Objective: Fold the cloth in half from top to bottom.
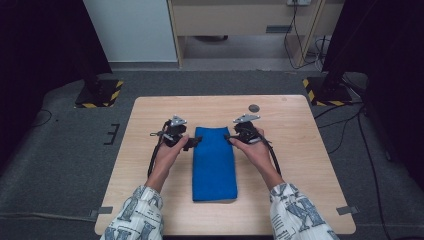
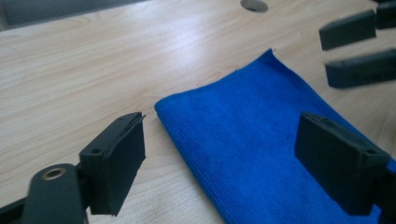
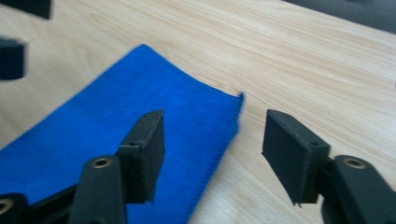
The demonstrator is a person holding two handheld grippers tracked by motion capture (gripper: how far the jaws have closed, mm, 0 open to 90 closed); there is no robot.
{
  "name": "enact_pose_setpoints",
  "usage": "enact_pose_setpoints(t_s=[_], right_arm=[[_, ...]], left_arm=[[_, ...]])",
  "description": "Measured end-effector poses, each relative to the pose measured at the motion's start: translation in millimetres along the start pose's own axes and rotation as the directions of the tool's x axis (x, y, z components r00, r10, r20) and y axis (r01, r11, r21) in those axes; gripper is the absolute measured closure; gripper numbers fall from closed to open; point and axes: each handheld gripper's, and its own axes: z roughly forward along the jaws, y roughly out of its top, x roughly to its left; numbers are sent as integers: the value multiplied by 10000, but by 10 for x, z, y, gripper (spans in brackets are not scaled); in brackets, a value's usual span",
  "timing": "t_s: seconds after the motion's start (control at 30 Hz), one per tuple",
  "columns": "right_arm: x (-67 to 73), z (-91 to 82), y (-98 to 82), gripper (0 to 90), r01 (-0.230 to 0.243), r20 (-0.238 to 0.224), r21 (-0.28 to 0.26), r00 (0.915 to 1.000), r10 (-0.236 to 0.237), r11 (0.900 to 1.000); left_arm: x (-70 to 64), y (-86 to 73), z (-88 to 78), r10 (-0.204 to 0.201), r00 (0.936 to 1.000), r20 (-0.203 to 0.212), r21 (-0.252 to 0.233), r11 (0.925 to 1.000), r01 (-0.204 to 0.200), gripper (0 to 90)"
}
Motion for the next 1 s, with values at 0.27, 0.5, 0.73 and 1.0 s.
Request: enact_pose_setpoints(t_s=[0.27, 0.5, 0.73, 1.0], right_arm=[[-154, 143, -39, 471, -687, 157, 127, 9975, 685, 9976], [-141, 372, -47, 489, -878, -114, 265, 9960, 882, 9958], [-117, 566, -18, 499, -880, -61, 587, 9961, 886, 9944], [-66, 654, -14, 658, -610, 79, 808, 9981, 605, 9949]], left_arm=[[7, 29, -25, -49, 9985, -545, -183, 9998, 39, 185], [116, -22, 27, -473, 9974, -544, 140, 9987, 481, 220], [145, -34, 7, -468, 9977, -493, 127, 9988, 475, 229], [153, -55, -18, -513, 9980, -382, 127, 9986, 518, 236]])
